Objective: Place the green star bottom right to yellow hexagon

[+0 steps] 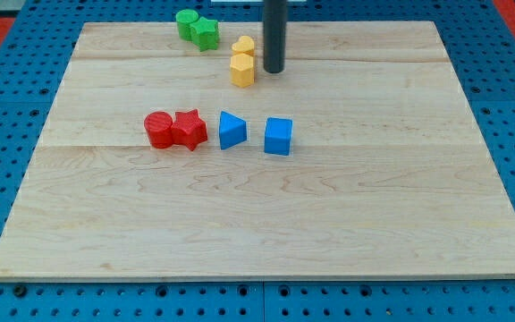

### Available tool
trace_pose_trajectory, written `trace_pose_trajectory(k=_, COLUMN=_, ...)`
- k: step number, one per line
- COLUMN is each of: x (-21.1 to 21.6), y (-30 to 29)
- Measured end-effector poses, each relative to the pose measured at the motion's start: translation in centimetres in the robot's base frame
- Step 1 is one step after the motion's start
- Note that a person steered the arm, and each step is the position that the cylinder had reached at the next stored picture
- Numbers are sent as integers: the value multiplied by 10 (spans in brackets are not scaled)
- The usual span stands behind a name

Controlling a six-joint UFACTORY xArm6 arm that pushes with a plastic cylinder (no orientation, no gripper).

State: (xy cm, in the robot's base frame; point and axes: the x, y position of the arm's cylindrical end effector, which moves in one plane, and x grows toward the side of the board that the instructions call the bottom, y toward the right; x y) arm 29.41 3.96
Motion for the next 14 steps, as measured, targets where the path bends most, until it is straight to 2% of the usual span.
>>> trace_pose_trajectory(k=1, x=-19, y=24)
trace_pose_trajectory(k=2, x=-57, y=30)
trace_pose_trajectory(k=3, x=-93, y=-12)
trace_pose_trajectory(k=4, x=-100, y=-48)
trace_pose_trajectory(k=7, x=-103, y=-194)
trace_pose_trajectory(k=8, x=-103, y=-208)
trace_pose_trajectory(k=9, x=-102, y=-197)
trace_pose_trajectory(k=11, x=-91, y=-124)
trace_pose_trajectory(k=12, x=-55, y=-124)
trace_pose_trajectory(k=13, x=-40, y=-131)
trace_pose_trajectory(k=14, x=-43, y=-165)
